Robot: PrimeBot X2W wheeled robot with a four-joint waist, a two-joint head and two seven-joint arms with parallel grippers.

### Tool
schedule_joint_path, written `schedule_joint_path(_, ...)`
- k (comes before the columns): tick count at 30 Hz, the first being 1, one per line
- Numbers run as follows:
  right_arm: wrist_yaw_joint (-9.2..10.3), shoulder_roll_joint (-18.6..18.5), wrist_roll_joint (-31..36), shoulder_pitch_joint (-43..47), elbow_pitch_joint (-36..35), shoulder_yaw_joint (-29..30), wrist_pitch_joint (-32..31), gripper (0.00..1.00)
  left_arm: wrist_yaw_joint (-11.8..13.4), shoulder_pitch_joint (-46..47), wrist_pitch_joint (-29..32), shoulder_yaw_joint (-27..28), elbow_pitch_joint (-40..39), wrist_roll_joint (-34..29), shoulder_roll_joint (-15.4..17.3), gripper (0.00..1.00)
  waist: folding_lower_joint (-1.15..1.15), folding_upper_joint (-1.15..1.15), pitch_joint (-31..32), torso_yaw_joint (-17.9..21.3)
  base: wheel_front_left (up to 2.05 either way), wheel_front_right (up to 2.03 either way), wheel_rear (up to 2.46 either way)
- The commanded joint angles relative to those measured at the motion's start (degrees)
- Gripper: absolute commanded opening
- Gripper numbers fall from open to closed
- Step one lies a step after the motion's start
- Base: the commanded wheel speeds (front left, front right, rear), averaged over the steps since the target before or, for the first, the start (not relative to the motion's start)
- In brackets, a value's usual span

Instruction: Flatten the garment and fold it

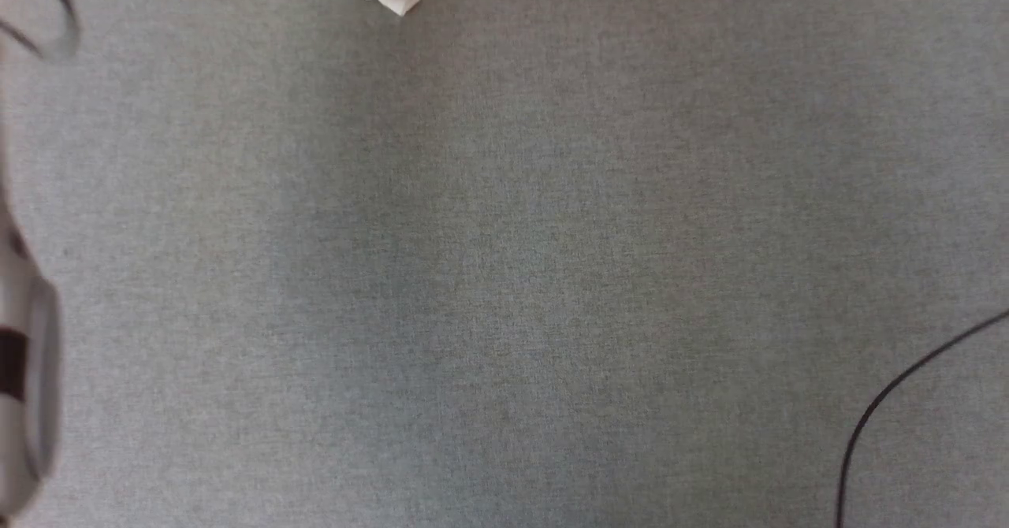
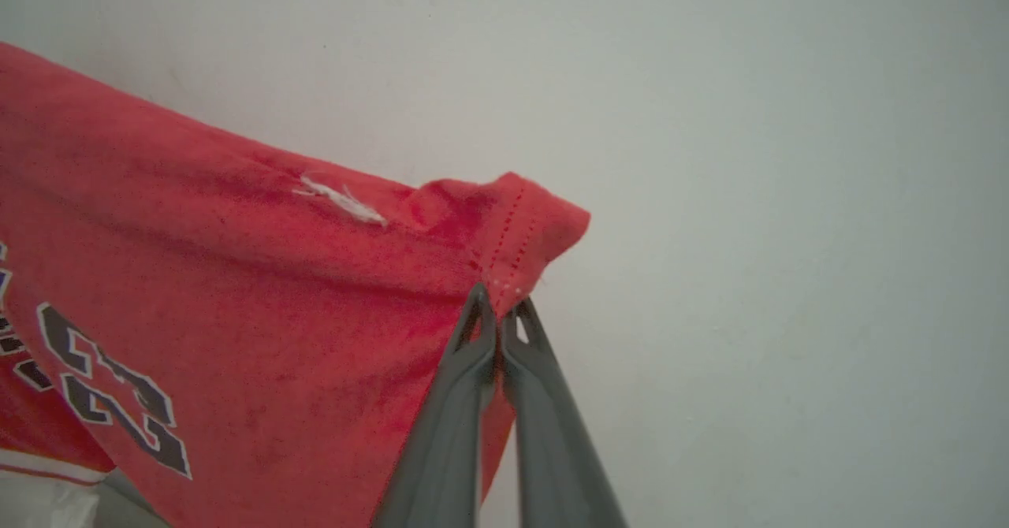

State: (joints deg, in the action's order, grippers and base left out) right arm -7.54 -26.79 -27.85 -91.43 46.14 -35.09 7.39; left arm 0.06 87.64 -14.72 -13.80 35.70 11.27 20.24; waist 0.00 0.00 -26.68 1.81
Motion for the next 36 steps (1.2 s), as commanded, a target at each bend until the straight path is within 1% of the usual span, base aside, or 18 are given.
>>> schedule_joint_path(1, 0.05, 0.36, -0.88, 2.39, 0.52, -0.74, 0.94, 0.00, 0.12, -2.96, -0.25, 0.28, -1.08, 0.47, 0.22, 0.00, 0.00, 0.00, 1.52, -0.11, 0.00, 0.00, 0.00)
schedule_joint_path(5, 0.05, 0.68, -3.66, 9.48, 0.80, -4.19, 3.19, 0.00, 0.71, -14.24, -0.26, 2.21, -5.48, 2.04, 0.39, 0.00, 0.00, 0.00, 3.98, 0.15, 0.00, 0.00, 0.00)
schedule_joint_path(9, 0.05, 0.32, -6.11, 17.27, -0.21, -8.13, 4.40, 0.00, 1.49, -27.66, -0.27, 4.75, -11.35, 3.29, 0.69, 0.00, 0.00, 0.00, 6.79, 0.20, 0.00, 0.00, 0.00)
schedule_joint_path(17, 0.05, -1.85, -10.07, 33.69, -5.57, -14.72, 5.89, 0.00, 3.35, -55.74, -0.28, 8.39, -21.20, 4.57, -0.22, 0.00, 0.00, 0.00, 13.10, 0.23, 0.00, 0.00, 0.00)
schedule_joint_path(22, 0.05, -3.44, -12.09, 42.92, -8.08, -17.62, 6.05, 0.00, 4.54, -71.64, -0.28, 9.41, -25.15, 5.06, -1.36, 0.00, 0.00, 0.00, 16.66, 0.44, 0.00, 0.00, 0.00)
schedule_joint_path(26, 0.05, -5.01, -13.40, 49.76, -9.83, -19.78, 5.64, 0.00, 5.24, -82.93, -0.24, 9.32, -27.17, 6.03, -2.44, 0.00, 0.00, 0.00, 19.72, 0.51, 0.00, 0.00, 0.00)
schedule_joint_path(30, 0.05, -6.42, -14.17, 55.35, -11.50, -20.72, 5.23, 0.00, 6.22, -92.07, 0.67, 8.62, -29.41, 6.66, -3.45, 0.00, 0.00, 0.00, 22.71, 0.46, 0.00, 0.00, 0.00)
schedule_joint_path(33, 0.05, -7.63, -14.21, 59.11, -12.93, -21.02, 4.81, 0.00, 6.40, -97.76, 1.86, 7.44, -30.97, 7.00, -4.09, 0.00, 0.00, 0.00, 24.98, 0.42, 0.00, 0.00, 0.00)
schedule_joint_path(36, 0.05, -9.00, -14.50, 63.14, -14.31, -20.62, 4.03, 0.00, 6.05, -102.85, 3.38, 5.89, -32.13, 7.48, -4.54, 0.00, 0.00, 0.00, 26.97, 0.30, 0.00, 0.00, 0.00)
